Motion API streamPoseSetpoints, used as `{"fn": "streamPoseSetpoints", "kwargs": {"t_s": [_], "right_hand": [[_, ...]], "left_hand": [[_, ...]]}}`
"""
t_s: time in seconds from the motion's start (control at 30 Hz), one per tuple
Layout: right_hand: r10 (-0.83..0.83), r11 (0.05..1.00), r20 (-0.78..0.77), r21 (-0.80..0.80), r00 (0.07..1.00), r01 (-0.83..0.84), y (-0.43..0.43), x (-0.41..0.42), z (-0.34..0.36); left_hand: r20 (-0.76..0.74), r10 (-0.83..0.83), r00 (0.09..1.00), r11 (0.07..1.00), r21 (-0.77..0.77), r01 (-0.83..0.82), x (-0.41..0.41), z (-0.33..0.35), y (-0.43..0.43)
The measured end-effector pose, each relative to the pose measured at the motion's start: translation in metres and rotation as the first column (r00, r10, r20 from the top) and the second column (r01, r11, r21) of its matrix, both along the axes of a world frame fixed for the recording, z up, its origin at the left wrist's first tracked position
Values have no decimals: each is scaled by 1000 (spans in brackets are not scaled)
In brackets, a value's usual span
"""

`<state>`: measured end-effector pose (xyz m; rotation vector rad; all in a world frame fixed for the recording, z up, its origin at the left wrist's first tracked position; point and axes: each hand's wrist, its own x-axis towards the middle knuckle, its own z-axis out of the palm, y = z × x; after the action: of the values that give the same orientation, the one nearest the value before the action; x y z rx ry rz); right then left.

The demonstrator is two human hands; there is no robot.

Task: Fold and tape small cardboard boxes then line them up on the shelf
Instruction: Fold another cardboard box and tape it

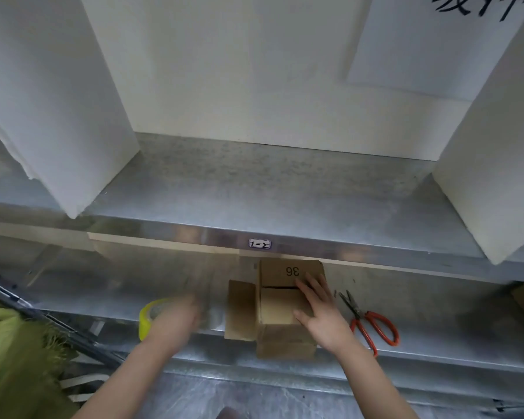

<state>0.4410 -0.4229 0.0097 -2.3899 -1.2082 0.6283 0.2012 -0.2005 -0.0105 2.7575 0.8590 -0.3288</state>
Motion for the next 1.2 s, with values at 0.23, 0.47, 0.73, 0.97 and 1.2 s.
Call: {"fn": "streamPoseSetpoints", "kwargs": {"t_s": [0.23, 0.47, 0.73, 0.97, 1.2], "right_hand": [[28, 999, 85, 42, 996, -31, -3, 1, -8], [48, 996, 78, 72, 996, -54, -4, 6, -7], [99, 969, -45, 233, 994, -86, -17, 17, -1], [113, 952, -391, 307, 914, 14, -27, 34, 10], [241, 950, -454, 291, 858, -113, -24, 43, 34]], "left_hand": [[258, 77, 963, 975, -223, -18, 5, 87, 11], [408, -78, 909, 973, -167, 158, 78, 146, -47], [295, -123, 948, 964, -192, 184, 128, 137, -80], [181, -75, 981, 972, -205, 113, 143, 131, -76], [122, -162, 979, 956, -229, 186, 148, 131, -71]]}}
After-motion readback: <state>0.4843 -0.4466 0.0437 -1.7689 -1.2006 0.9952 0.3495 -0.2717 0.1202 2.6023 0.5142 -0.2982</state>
